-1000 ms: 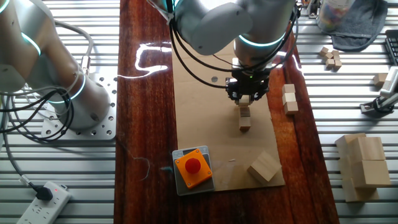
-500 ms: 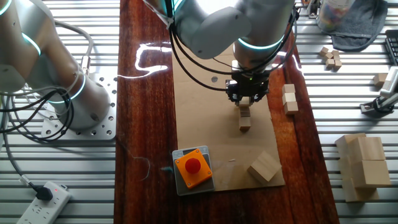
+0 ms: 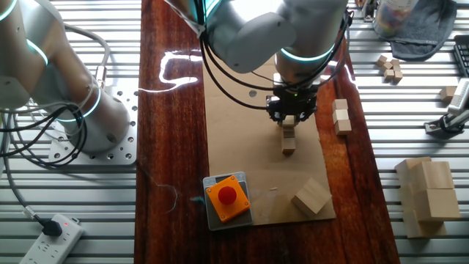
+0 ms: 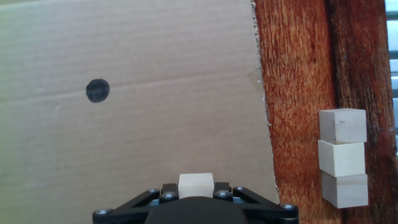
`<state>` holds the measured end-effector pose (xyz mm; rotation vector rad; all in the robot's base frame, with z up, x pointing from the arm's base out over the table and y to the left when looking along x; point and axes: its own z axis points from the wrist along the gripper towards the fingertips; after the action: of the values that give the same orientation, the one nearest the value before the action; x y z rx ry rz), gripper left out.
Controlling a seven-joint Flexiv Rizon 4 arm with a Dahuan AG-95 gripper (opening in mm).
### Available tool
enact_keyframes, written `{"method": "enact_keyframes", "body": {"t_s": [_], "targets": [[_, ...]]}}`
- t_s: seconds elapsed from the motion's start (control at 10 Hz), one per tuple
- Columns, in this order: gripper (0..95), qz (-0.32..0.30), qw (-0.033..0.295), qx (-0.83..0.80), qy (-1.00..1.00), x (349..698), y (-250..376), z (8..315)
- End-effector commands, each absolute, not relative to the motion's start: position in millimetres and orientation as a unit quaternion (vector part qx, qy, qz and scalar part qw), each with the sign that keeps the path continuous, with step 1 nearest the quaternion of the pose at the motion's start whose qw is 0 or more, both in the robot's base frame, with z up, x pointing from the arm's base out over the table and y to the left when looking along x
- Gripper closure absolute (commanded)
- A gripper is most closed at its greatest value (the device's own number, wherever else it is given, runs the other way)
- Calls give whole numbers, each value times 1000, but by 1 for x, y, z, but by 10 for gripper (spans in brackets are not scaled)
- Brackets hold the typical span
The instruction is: Stack the blocks into a pyramid shape
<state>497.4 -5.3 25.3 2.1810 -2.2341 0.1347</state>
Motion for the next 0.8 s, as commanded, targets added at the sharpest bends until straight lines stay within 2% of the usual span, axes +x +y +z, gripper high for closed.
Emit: {"method": "enact_keyframes", "body": {"t_s": [0.1, 0.8], "targets": [[950, 43, 6, 698, -715, 499, -6, 22], [950, 42, 5, 704, -709, 500, -6, 20]]}}
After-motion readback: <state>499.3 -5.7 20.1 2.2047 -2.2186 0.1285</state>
